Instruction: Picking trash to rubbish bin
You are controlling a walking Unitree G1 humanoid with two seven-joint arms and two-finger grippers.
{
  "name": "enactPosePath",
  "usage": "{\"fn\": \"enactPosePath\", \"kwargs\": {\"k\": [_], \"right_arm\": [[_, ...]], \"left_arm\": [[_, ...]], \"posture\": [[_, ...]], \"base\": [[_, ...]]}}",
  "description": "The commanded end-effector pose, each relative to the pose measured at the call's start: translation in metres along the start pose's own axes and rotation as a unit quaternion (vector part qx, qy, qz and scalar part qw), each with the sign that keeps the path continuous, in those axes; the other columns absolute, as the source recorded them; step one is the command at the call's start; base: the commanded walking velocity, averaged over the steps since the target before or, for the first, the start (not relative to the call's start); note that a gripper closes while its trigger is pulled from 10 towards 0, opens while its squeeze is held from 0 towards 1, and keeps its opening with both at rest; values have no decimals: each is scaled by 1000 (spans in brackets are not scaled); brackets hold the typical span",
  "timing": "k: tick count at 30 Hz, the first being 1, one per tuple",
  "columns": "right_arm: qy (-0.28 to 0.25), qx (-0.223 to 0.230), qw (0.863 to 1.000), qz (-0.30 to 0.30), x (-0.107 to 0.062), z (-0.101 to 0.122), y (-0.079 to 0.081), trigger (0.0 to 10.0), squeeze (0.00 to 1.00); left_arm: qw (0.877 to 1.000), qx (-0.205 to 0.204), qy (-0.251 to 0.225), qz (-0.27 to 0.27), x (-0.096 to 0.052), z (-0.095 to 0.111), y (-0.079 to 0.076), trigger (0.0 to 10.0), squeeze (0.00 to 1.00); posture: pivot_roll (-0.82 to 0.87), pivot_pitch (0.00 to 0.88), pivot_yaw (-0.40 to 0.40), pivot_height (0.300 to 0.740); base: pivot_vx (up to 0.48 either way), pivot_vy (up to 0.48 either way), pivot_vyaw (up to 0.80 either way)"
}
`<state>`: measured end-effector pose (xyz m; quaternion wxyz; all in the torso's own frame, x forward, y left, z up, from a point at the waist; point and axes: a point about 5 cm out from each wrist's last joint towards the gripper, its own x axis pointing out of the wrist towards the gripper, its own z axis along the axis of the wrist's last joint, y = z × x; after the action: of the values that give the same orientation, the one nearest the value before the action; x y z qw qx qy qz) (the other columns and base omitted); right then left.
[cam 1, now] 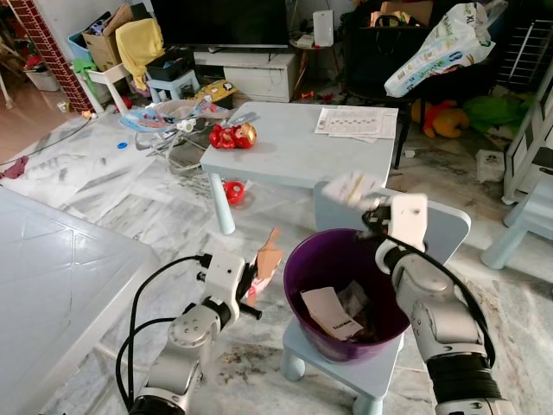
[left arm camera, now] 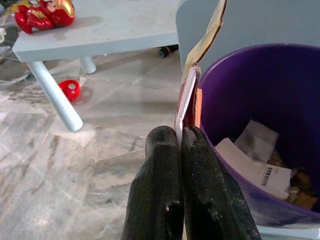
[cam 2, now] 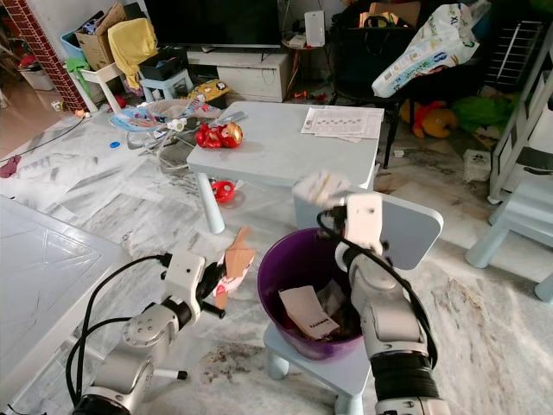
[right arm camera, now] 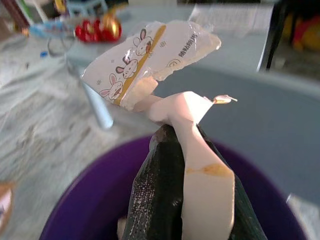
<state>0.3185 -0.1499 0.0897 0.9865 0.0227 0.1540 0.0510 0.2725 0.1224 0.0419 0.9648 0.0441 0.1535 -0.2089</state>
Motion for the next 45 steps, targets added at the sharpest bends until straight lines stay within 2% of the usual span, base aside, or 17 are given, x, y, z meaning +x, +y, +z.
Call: {"fn": "enactPosePath", "kwargs": {"k": [1,2,5,10,11,12,13,21,33,35,38,39,40,42,43,44,45], "right_arm": [[49,11,999,2,2,-16,2,10000,0],[83,8,996,3,2,-28,2,10000,0],[112,22,993,5,3,-41,3,10000,0],[145,15,989,-12,1,-54,0,10000,0],[156,31,987,-17,0,-59,-3,10000,910],[156,31,987,-17,0,-59,-3,10000,910],[159,35,986,-18,0,-61,-3,10000,1000],[179,37,982,-56,-1,-72,-17,10000,1000],[173,41,982,-63,-3,-72,-23,10000,1000],[165,30,984,-60,-5,-69,-25,10000,1000],[166,12,985,-42,-13,-62,-29,10000,1000],[166,12,985,-42,-13,-62,-29,10000,1000],[162,-6,986,-29,-20,-57,-29,10000,1000],[160,-14,987,-26,-23,-55,-29,10000,1000],[154,-17,988,-16,-34,-49,-29,10000,1000],[154,-17,988,-16,-34,-49,-29,10000,1000],[151,-18,988,-7,-43,-45,-28,10000,1000]], "left_arm": [[1000,11,4,2,-8,-6,7,10000,0],[1000,15,5,2,-11,-8,9,10000,0],[1000,17,7,11,-16,-10,14,10000,0],[1000,15,6,21,-17,-11,18,10000,0],[1000,15,4,21,-17,-10,19,10000,0],[1000,15,4,21,-17,-10,19,10000,0],[1000,15,4,21,-17,-10,19,10000,0],[1000,15,0,21,-15,-9,16,10000,0],[1000,17,-9,19,-6,-1,17,10000,0],[1000,15,-13,13,-1,2,15,10000,0],[1000,16,-18,-19,12,10,4,10000,0],[1000,16,-18,-19,12,10,4,10000,0],[999,19,-20,-33,20,14,-2,10000,0],[999,19,-20,-40,23,15,-4,10000,0],[998,20,-19,-55,33,19,-11,10000,0],[998,20,-19,-55,33,19,-11,10000,0],[997,21,-18,-66,40,21,-17,10000,0]], "posture": [[-45,60,118,740],[-41,61,119,740],[-29,65,122,740],[-29,69,125,740],[-30,73,124,740],[-30,73,124,740],[-30,73,124,740],[-34,76,124,740],[-50,76,126,740],[-65,77,126,740],[-92,80,128,740],[-92,80,128,740],[-111,82,133,740],[-111,82,133,740],[-148,87,144,740],[-148,87,144,740],[-163,88,149,740]], "base": [[0,0,0],[0,0,0],[0,0,0],[0,0,0],[0,0,0],[0,0,0],[0,0,0],[0,0,0],[0,0,0],[0,0,0],[0,0,0],[0,0,0],[0,0,0],[0,0,0],[0,0,0],[0,0,0],[0,0,0]]}}
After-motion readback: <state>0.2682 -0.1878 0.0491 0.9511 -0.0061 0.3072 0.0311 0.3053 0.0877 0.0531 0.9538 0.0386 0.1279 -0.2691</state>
